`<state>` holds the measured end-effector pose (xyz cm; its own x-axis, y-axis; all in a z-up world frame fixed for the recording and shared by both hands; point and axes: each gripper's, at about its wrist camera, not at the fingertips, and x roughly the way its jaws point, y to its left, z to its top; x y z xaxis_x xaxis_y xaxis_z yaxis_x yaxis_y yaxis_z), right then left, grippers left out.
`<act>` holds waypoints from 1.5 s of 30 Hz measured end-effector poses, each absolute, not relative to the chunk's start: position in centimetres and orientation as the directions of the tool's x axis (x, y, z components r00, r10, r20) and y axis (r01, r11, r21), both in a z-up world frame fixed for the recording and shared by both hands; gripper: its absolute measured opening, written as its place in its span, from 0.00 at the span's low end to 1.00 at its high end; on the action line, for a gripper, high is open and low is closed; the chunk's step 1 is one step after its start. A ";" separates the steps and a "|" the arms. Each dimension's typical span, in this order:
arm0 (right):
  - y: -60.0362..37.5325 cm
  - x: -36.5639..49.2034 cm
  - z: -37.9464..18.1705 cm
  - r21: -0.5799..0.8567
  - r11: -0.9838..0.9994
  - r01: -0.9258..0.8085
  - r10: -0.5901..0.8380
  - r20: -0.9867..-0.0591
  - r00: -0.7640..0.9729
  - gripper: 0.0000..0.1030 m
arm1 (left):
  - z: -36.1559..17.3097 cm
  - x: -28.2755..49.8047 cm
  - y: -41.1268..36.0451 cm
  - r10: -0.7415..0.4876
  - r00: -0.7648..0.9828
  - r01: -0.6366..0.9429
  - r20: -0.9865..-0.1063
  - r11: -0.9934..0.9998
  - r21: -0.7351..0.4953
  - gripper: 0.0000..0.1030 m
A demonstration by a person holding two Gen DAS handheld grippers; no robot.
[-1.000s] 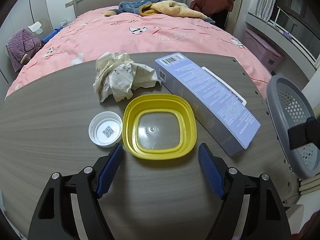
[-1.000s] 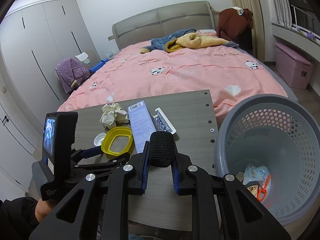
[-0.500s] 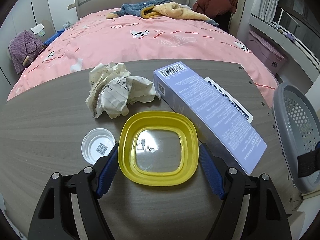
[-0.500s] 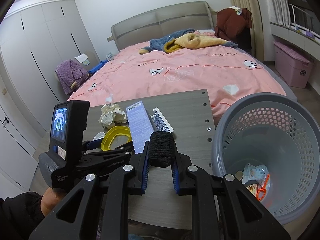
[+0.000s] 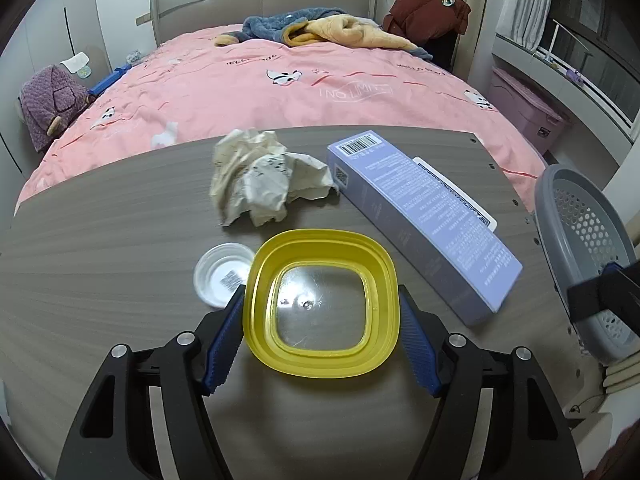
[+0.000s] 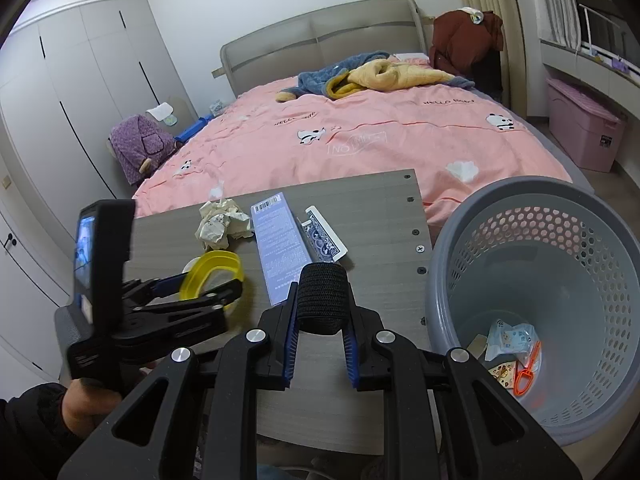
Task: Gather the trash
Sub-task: 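Carry the yellow lid and black strap over the grey basket with both grippers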
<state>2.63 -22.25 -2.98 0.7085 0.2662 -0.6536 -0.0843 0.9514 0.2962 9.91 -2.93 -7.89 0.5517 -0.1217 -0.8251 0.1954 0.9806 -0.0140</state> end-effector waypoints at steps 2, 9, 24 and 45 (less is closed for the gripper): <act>-22.2 2.6 -3.1 0.296 0.951 -0.085 0.267 -0.654 0.707 0.19 | -7.3 9.2 -2.2 -0.129 0.559 0.197 -0.819 0.980 -0.020 0.67; -21.9 2.5 -3.4 0.303 0.949 -0.090 0.276 -0.655 0.703 0.19 | -4.7 7.2 -0.3 -0.141 0.596 0.199 -0.791 0.980 -0.025 0.67; -27.2 1.2 -2.8 0.294 0.956 -0.005 0.202 -0.645 0.737 0.19 | -1.2 6.6 -6.7 -0.233 0.632 0.336 -0.739 0.942 -0.009 0.67; -39.9 -0.5 -5.7 0.261 0.928 0.265 -0.006 -0.702 0.712 0.20 | -3.6 8.2 -24.5 -0.400 0.511 0.596 -0.761 0.803 -0.022 0.67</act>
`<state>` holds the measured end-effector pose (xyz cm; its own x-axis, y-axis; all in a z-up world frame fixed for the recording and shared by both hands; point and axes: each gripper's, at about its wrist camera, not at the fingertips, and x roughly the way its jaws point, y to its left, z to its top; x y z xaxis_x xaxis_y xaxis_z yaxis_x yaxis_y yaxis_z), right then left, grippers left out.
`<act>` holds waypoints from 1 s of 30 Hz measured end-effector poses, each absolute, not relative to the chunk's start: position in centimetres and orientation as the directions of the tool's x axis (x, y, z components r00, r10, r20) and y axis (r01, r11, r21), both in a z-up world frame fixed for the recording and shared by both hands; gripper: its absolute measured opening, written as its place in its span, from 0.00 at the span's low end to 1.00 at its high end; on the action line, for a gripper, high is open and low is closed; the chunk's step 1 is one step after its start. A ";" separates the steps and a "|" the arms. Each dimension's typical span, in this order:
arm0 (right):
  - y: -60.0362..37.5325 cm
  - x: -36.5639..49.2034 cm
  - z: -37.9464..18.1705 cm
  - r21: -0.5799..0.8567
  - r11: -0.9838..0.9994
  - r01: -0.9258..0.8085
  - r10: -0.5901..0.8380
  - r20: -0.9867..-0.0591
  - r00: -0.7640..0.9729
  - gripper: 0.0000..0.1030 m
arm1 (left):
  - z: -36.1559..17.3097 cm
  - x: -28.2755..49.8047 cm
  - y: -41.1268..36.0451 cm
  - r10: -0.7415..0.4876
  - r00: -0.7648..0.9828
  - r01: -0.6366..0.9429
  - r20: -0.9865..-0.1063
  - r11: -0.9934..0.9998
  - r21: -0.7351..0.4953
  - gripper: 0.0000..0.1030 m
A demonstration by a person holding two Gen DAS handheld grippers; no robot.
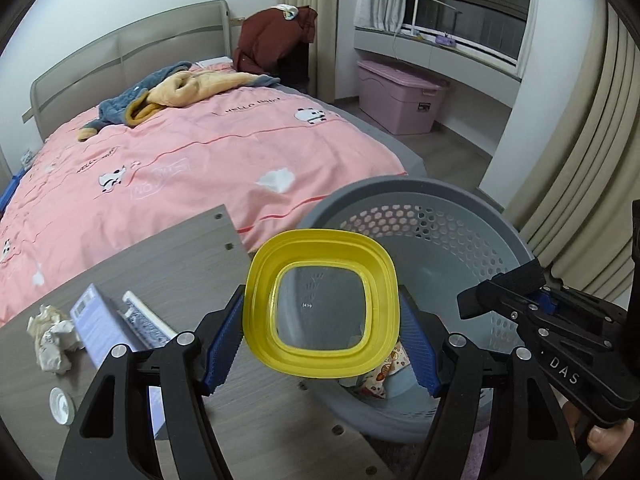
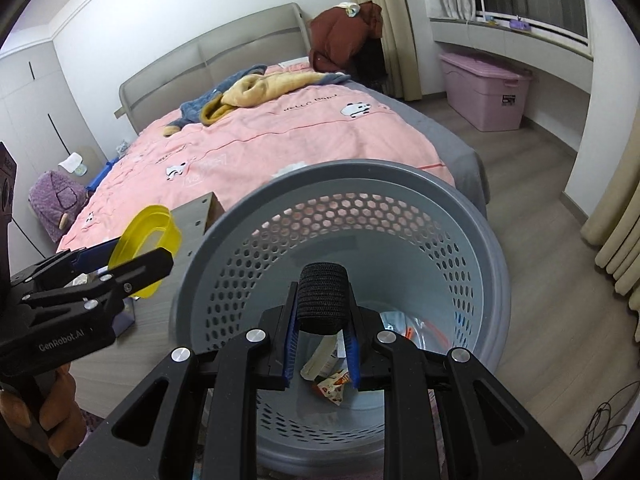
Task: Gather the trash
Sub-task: 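Carry the yellow lid and black strap over the grey basket with both grippers, then open both grippers to drop the lid and strap into the basket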
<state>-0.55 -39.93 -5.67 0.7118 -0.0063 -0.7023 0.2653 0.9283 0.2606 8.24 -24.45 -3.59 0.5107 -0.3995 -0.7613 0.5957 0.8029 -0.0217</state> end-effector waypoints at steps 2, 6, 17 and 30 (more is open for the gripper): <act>-40.3 -0.4 -6.1 0.266 0.925 0.272 -0.005 -0.706 0.708 0.20 | -4.2 8.4 -25.1 -0.394 0.499 0.600 -0.772 0.800 -0.020 0.67; -40.8 -0.1 -6.7 0.267 0.922 0.280 -0.007 -0.713 0.701 0.22 | -4.8 8.7 -25.6 -0.392 0.493 0.601 -0.777 0.799 -0.023 0.67; -41.5 -0.6 -6.3 0.258 0.917 0.304 -0.042 -0.695 0.717 0.45 | -5.0 9.0 -26.1 -0.372 0.478 0.591 -0.795 0.807 -0.022 0.70; -41.7 -1.3 -6.0 0.261 0.912 0.316 -0.053 -0.689 0.723 0.50 | -4.5 8.5 -26.2 -0.367 0.494 0.585 -0.788 0.811 -0.011 0.74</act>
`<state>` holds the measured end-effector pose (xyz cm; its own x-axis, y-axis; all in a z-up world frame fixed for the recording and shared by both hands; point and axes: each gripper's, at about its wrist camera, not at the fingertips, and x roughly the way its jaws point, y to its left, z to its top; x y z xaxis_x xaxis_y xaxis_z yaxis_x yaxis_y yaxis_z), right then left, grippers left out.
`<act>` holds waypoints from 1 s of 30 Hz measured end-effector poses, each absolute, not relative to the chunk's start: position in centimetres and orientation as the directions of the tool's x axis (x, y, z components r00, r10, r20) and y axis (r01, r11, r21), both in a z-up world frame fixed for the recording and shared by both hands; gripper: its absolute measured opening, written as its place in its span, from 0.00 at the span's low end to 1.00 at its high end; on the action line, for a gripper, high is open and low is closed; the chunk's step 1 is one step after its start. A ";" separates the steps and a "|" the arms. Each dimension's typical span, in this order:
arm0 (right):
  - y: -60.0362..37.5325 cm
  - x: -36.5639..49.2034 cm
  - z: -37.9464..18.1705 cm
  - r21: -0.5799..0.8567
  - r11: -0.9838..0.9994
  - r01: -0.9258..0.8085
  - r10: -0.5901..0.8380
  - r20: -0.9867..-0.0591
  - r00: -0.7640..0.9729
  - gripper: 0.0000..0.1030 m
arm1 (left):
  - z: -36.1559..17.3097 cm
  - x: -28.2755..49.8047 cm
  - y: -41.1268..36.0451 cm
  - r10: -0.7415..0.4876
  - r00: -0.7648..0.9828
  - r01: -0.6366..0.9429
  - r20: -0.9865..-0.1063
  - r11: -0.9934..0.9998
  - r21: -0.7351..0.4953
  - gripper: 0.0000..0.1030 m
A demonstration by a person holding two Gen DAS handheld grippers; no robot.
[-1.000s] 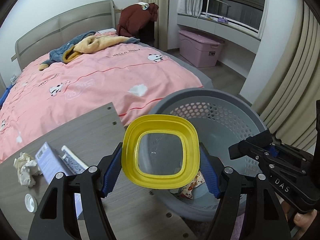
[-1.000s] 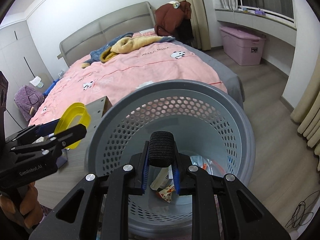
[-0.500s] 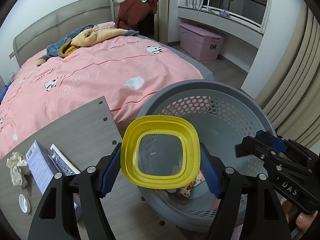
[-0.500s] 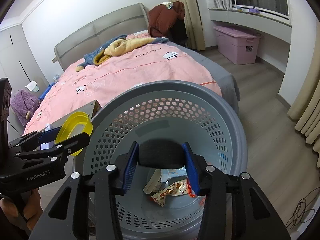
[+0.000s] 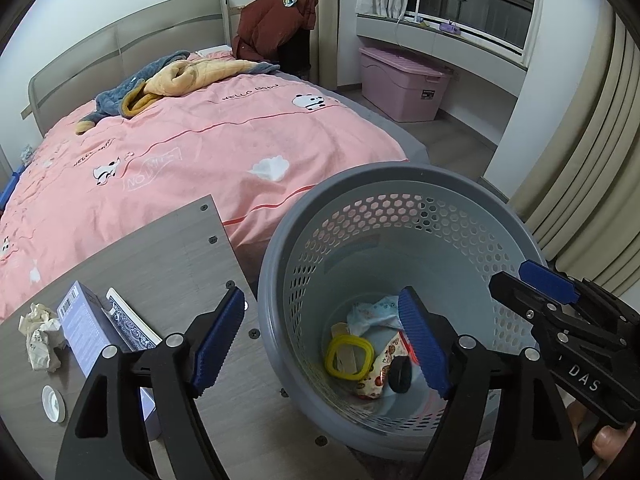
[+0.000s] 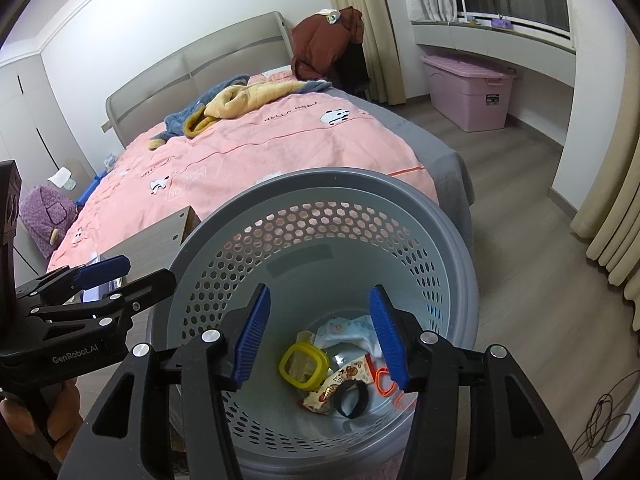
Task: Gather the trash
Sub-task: 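Open both grippers to drop the lid and strap into the basket, then move both grippers back over the desk board toward the lavender box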
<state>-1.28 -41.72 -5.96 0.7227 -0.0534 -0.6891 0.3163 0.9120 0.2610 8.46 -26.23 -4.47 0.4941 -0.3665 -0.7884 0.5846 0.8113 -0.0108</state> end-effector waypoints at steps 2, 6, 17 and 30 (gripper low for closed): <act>-41.7 -1.2 -6.0 0.263 0.911 0.317 -0.053 -0.690 0.722 0.51 | -4.4 8.4 -26.1 -0.363 0.499 0.581 -0.787 0.814 -0.007 0.74; -41.5 -1.3 -6.2 0.267 0.910 0.318 -0.048 -0.693 0.719 0.51 | -4.2 8.2 -25.8 -0.357 0.507 0.571 -0.785 0.821 -0.005 0.74; -40.6 -1.7 -6.1 0.274 0.910 0.310 -0.037 -0.693 0.720 0.58 | -3.7 7.8 -24.1 -0.332 0.536 0.532 -0.776 0.847 0.005 0.74; -36.9 -2.0 -5.4 0.266 0.931 0.250 -0.002 -0.681 0.733 0.75 | -2.5 6.9 -19.6 -0.308 0.586 0.464 -0.750 0.886 -0.002 0.74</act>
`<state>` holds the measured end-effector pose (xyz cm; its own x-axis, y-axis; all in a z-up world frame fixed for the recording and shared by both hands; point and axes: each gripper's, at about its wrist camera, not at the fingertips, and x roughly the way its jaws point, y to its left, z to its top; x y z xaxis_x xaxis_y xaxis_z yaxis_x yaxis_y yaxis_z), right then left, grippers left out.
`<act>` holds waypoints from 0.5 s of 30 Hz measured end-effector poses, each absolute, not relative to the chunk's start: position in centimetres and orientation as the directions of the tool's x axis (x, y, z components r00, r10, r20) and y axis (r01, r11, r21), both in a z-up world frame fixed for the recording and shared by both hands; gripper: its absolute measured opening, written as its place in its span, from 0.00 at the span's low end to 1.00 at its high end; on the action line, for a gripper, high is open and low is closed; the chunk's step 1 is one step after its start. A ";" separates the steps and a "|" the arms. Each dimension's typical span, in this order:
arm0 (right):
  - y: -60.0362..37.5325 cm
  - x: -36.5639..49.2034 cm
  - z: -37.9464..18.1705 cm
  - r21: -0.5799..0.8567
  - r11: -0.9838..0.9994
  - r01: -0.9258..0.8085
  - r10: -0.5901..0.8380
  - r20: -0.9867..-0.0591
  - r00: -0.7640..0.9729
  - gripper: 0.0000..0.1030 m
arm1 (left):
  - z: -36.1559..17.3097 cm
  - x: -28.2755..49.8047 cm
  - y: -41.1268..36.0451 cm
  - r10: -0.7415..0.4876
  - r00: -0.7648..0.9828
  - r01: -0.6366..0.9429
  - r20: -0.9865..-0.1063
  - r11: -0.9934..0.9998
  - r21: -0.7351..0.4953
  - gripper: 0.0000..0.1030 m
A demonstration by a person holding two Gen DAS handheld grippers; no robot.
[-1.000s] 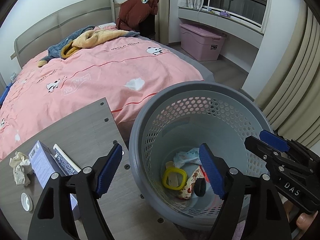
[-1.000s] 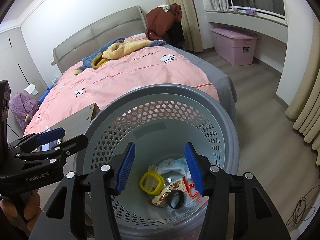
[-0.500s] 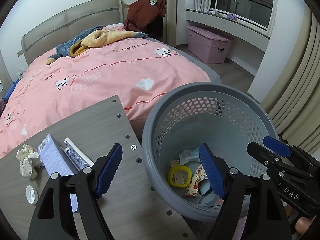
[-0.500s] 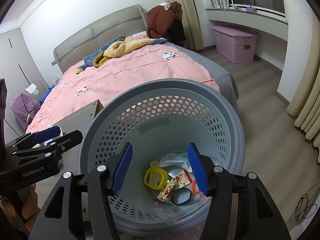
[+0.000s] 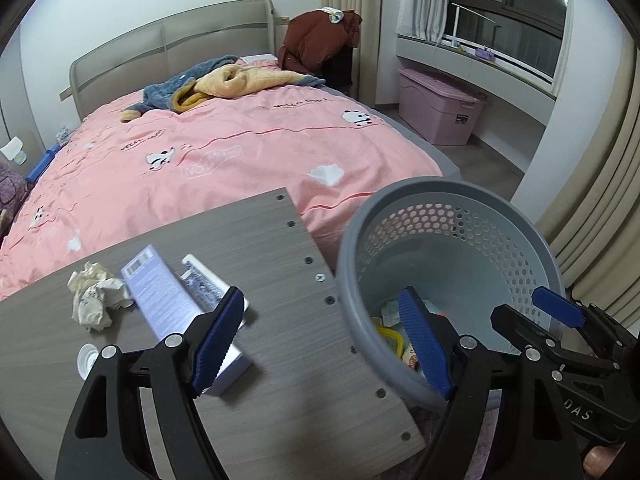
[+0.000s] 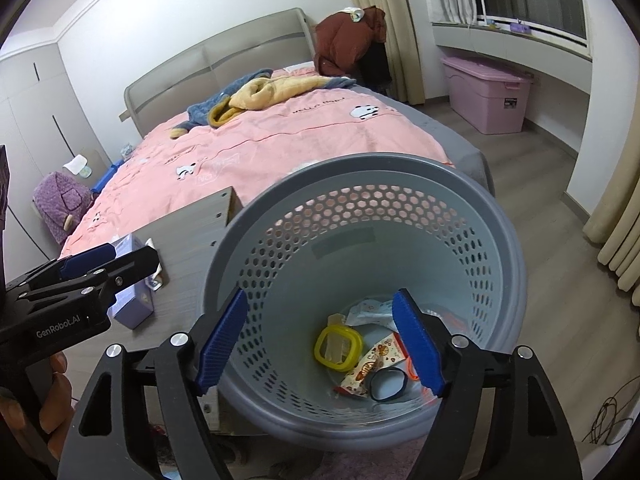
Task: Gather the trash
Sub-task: 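Move both grippers back over the desk board toward the lavender box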
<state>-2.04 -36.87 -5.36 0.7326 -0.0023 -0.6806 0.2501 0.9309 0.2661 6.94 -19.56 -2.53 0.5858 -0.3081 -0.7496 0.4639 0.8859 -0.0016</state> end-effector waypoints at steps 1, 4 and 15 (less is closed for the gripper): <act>-36.4 -2.0 -5.2 0.266 0.933 0.242 0.002 -0.678 0.735 0.75 | -2.5 6.9 -19.0 -0.303 0.590 0.455 -0.748 0.891 -0.001 0.74; -35.1 -1.8 -4.9 0.268 0.939 0.215 0.022 -0.672 0.740 0.79 | -2.4 6.9 -17.5 -0.287 0.601 0.428 -0.745 0.904 -0.003 0.74; -29.2 0.1 -3.4 0.240 0.968 0.073 0.108 -0.660 0.743 0.89 | -2.2 7.2 -10.7 -0.212 0.644 0.299 -0.735 0.954 -0.013 0.74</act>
<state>0.13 -29.20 -3.44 0.7433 0.1077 -0.6602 0.0731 0.9680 0.2402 7.19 -10.65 -2.19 0.6443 -0.2120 -0.7348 0.2994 0.9540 -0.0127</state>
